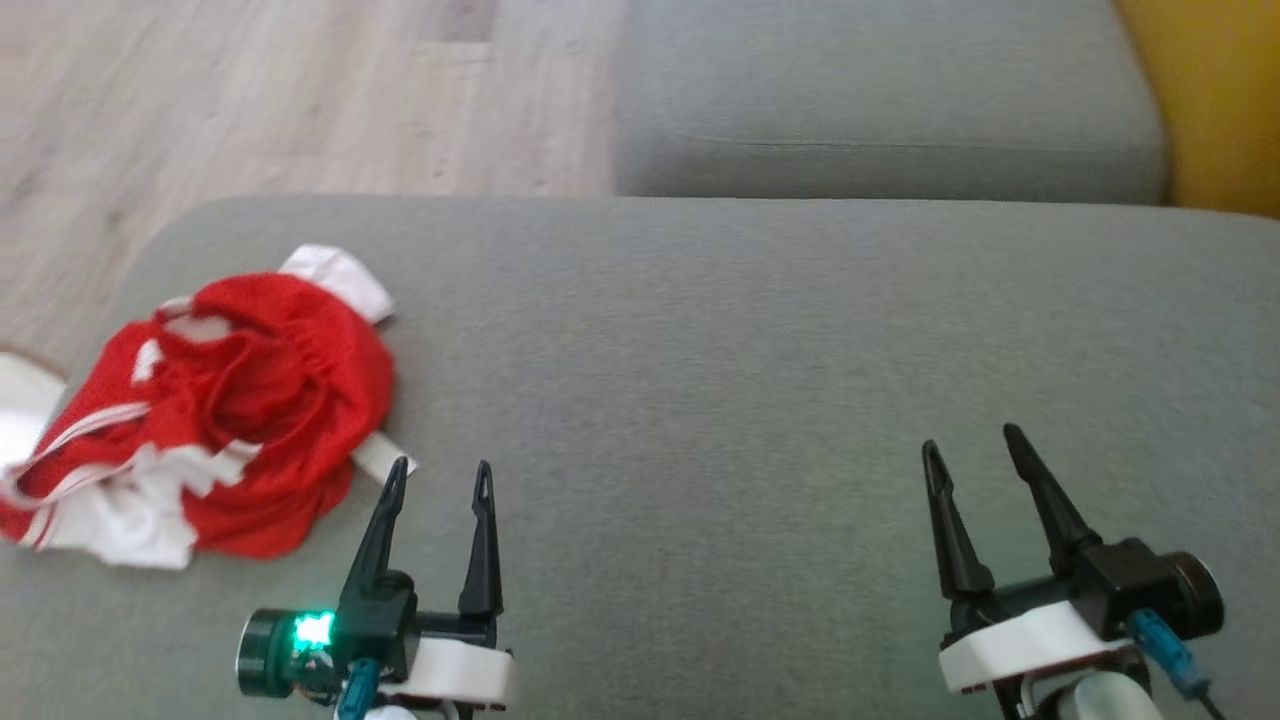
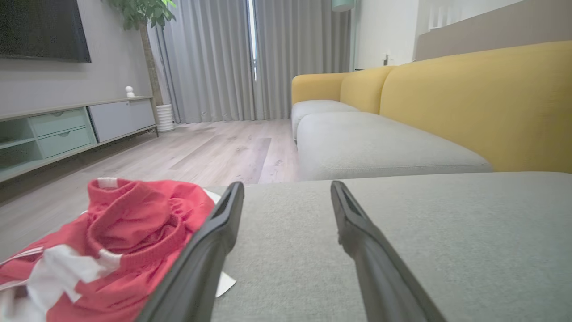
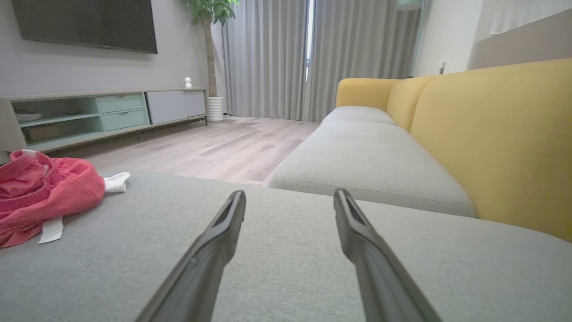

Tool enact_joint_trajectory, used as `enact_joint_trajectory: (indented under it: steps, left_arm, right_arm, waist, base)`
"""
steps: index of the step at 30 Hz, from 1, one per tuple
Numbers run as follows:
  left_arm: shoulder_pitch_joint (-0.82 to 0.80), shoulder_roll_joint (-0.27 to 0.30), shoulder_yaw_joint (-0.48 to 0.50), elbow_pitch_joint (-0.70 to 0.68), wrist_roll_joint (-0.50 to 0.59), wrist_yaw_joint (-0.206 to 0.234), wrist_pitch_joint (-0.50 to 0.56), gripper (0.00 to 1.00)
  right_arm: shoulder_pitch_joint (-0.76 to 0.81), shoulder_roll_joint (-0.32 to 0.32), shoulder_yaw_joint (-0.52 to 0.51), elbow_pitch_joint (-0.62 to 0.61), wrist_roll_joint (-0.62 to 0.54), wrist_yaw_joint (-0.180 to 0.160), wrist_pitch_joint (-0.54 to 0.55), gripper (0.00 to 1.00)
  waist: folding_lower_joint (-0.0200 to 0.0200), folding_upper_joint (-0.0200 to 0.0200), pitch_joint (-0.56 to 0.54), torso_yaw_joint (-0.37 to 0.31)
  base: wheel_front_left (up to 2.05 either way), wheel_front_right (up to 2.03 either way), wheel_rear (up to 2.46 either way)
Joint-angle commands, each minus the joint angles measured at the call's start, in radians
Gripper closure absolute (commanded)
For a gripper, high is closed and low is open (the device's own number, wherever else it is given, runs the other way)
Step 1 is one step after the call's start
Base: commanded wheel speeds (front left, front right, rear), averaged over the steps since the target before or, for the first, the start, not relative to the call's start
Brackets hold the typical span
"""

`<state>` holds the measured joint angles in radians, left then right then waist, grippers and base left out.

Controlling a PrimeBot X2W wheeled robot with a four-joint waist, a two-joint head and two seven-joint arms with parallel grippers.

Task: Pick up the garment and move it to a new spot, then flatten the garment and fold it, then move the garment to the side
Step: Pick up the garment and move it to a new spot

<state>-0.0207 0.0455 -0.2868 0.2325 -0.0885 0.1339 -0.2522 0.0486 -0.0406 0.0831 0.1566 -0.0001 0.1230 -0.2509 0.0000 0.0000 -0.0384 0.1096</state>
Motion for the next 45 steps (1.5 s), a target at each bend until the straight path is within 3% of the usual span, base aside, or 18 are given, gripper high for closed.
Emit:
enact_joint_trajectory:
  steps: [1, 10, 19, 26, 31, 35, 40, 45]
  left_arm:
    - [-0.056, 0.005, 0.036, -0.023, -0.006, 0.009, -0.01, 0.0]
    - [-0.059, 0.005, 0.071, 0.021, -0.032, 0.032, -0.01, 0.0]
    - [-0.065, 0.005, 0.093, 0.021, -0.045, 0.046, -0.01, 0.0]
    - [-0.148, 0.027, 0.114, -0.021, 0.025, 0.064, -0.01, 0.0]
    - [-0.308, 0.085, 0.16, -0.041, 0.035, 0.039, -0.01, 0.0]
    - [-0.475, 0.14, 0.204, 0.037, 0.012, 0.003, -0.001, 0.0]
    - [-0.695, 0.161, 0.21, 0.196, -0.03, -0.048, 0.173, 0.0]
    - [-0.842, 0.159, 0.216, 0.322, -0.056, -0.056, 0.293, 0.0]
  right_arm:
    - [-0.025, -0.01, 0.027, -0.032, 0.002, 0.008, -0.011, 0.0]
    - [-0.039, -0.01, 0.045, -0.029, 0.001, 0.008, -0.011, 0.0]
    - [-0.052, -0.01, 0.05, -0.025, -0.009, 0.008, -0.011, 0.0]
    - [-0.089, -0.01, 0.047, -0.03, -0.06, 0.008, -0.011, 0.0]
    - [-0.125, -0.044, 0.058, -0.051, -0.098, 0.008, -0.011, 0.0]
    - [-0.163, -0.093, 0.063, -0.078, -0.106, 0.008, -0.011, 0.0]
    - [-0.203, -0.155, 0.045, -0.125, -0.113, 0.008, -0.011, 0.0]
    - [-0.219, -0.197, 0.036, -0.166, -0.111, 0.008, -0.011, 0.0]
  waist:
    - [0.0, 0.0, 0.011, 0.045]
    - [0.0, 0.0, 0.053, 0.24]
    - [0.0, 0.0, 0.094, 0.353]
    - [0.0, 0.0, 0.187, 0.365]
    - [0.0, 0.0, 0.281, 0.346]
    - [0.0, 0.0, 0.363, 0.316]
    - [0.0, 0.0, 0.461, 0.297]
    - [0.0, 0.0, 0.534, 0.298]
  base:
    - [0.0, 0.0, 0.0]
    - [0.0, 0.0, 0.0]
    - [0.0, 0.0, 0.0]
    - [0.0, 0.0, 0.0]
    - [0.0, 0.0, 0.0]
    - [0.0, 0.0, 0.0]
    - [0.0, 0.0, 0.0]
    - [0.0, 0.0, 0.0]
